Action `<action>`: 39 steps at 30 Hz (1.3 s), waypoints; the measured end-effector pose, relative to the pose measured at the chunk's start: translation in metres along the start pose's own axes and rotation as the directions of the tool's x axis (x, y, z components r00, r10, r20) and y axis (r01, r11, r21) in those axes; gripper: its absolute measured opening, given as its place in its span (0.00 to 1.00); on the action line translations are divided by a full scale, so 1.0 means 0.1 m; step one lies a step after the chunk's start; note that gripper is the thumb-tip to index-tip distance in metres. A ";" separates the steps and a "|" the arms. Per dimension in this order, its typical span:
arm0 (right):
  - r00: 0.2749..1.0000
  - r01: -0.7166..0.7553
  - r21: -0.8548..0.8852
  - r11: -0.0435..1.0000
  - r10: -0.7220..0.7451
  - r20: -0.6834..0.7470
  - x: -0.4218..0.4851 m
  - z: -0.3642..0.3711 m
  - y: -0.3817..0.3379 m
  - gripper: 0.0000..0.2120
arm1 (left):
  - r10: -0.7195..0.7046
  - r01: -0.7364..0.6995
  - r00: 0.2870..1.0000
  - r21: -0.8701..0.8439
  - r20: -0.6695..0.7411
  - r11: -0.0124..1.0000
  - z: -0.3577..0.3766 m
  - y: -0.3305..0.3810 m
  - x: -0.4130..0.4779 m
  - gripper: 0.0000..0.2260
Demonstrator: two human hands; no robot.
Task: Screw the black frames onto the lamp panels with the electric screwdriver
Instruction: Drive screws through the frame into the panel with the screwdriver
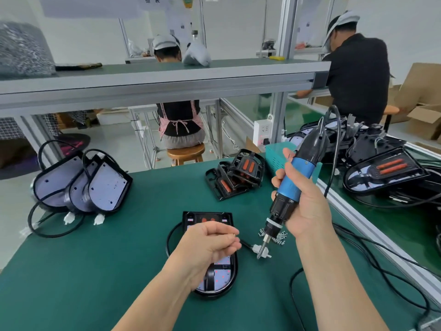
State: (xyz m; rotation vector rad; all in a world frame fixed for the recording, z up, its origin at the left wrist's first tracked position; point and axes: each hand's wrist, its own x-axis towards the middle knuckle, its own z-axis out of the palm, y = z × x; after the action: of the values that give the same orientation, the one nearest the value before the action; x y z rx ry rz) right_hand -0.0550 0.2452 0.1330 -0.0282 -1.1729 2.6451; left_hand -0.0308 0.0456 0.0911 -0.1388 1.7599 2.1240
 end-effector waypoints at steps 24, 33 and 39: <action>0.955 0.248 0.218 0.944 -0.202 -0.216 -0.18 0.46 0.13 0.26 | -0.136 0.148 0.989 -0.527 0.061 0.837 -0.02 -0.08 -0.26 0.05; 0.947 0.252 0.021 0.967 -0.242 -0.210 -0.23 0.38 0.16 0.14 | 0.038 -0.088 0.990 -0.382 -0.135 0.920 0.05 -0.23 -0.25 0.05; 0.936 0.331 -0.068 0.941 -0.337 -0.098 -0.28 0.34 0.04 0.12 | 0.097 -0.155 0.985 -0.478 -0.143 0.865 0.07 -0.26 -0.24 0.05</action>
State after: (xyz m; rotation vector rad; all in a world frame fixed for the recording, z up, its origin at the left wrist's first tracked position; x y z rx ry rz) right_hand -0.0322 0.2116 0.1510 0.0170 -1.0991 2.2874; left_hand 0.0021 0.0507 0.0757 -0.2900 1.2744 2.6700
